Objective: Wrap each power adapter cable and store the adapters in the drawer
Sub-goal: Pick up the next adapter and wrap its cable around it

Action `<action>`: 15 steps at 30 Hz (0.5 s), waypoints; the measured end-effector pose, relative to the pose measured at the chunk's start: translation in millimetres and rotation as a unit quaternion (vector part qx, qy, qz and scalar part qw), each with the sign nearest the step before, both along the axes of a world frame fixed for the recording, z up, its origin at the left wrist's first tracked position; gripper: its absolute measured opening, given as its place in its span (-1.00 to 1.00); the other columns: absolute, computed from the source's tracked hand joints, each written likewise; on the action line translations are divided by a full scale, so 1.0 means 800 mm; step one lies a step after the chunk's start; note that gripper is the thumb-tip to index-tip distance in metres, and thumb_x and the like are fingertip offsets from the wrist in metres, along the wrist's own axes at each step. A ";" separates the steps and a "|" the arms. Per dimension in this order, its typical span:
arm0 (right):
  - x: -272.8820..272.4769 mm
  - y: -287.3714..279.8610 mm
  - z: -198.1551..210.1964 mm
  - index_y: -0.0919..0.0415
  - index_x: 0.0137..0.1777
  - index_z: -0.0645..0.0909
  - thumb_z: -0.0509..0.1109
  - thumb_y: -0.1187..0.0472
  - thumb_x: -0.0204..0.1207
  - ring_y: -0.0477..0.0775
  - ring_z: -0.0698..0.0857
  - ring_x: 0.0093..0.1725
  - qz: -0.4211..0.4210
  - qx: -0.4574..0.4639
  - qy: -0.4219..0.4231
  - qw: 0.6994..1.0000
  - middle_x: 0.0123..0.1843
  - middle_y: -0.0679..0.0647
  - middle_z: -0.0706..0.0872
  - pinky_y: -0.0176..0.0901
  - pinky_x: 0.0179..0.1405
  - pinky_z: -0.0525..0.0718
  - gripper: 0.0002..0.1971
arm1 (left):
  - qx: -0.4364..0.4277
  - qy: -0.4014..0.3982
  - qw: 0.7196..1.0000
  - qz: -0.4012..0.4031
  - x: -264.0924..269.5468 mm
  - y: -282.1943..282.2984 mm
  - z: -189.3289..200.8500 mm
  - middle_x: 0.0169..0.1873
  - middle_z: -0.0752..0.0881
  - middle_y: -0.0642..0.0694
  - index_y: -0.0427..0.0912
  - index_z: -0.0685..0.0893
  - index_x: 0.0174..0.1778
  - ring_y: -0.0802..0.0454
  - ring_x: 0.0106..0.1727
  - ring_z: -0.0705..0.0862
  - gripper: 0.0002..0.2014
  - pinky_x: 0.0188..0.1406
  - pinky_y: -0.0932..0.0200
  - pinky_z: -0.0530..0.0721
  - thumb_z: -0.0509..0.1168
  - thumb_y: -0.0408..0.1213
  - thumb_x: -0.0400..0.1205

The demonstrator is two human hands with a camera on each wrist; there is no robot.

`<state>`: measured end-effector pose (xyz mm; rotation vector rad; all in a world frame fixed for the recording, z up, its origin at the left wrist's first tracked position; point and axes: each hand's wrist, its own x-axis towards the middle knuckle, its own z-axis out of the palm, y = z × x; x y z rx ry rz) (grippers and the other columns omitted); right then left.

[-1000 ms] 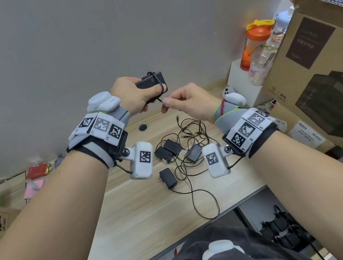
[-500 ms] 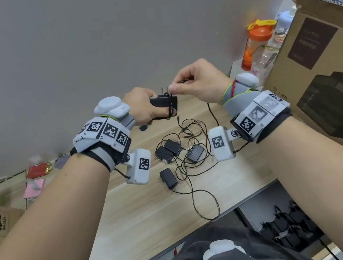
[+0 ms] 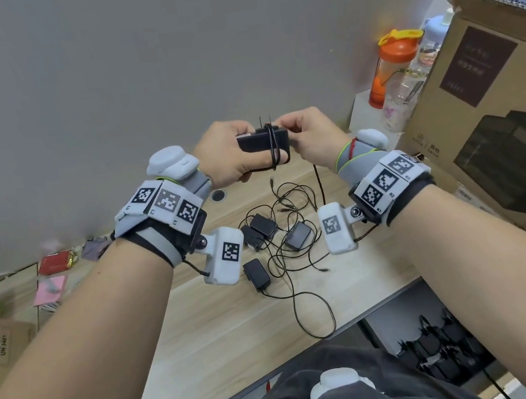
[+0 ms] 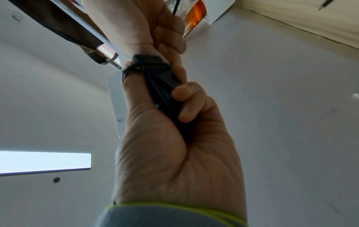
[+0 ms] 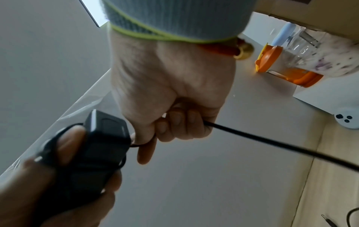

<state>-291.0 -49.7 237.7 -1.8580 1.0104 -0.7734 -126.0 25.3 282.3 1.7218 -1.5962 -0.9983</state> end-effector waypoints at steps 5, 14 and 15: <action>0.003 0.023 -0.001 0.08 -0.07 0.79 0.30 0.11 0.71 -0.20 0.28 -0.58 0.048 -0.004 0.062 0.997 -0.61 -0.18 0.35 -0.36 -0.50 0.20 -0.76 | -0.039 0.043 0.994 0.093 0.009 -0.012 0.000 -0.54 0.69 -0.04 -0.09 0.57 -0.29 0.02 -0.59 0.55 -0.62 -0.60 0.24 0.46 0.64 -0.01 0.35; 0.004 0.023 0.014 -0.04 -0.15 0.83 0.44 -0.04 0.58 -0.15 0.30 -0.50 0.066 -0.051 0.117 0.990 -0.52 0.02 0.39 -0.30 -0.45 0.30 -0.82 | -0.002 -0.095 0.984 0.148 0.028 -0.023 -0.015 -0.53 0.75 -0.11 -0.02 0.58 -0.23 0.00 -0.52 0.61 -0.50 -0.37 0.14 0.56 0.52 0.32 0.26; 0.003 0.020 0.016 -0.05 -0.17 0.83 0.45 -0.06 0.55 -0.13 0.35 -0.43 0.063 -0.055 0.109 0.990 -0.47 0.16 0.50 -0.22 -0.38 0.36 -0.82 | 0.005 -0.112 0.983 0.145 0.029 -0.023 -0.017 -0.53 0.73 -0.09 -0.01 0.58 -0.23 0.00 -0.50 0.61 -0.54 -0.40 0.15 0.54 0.54 0.26 0.29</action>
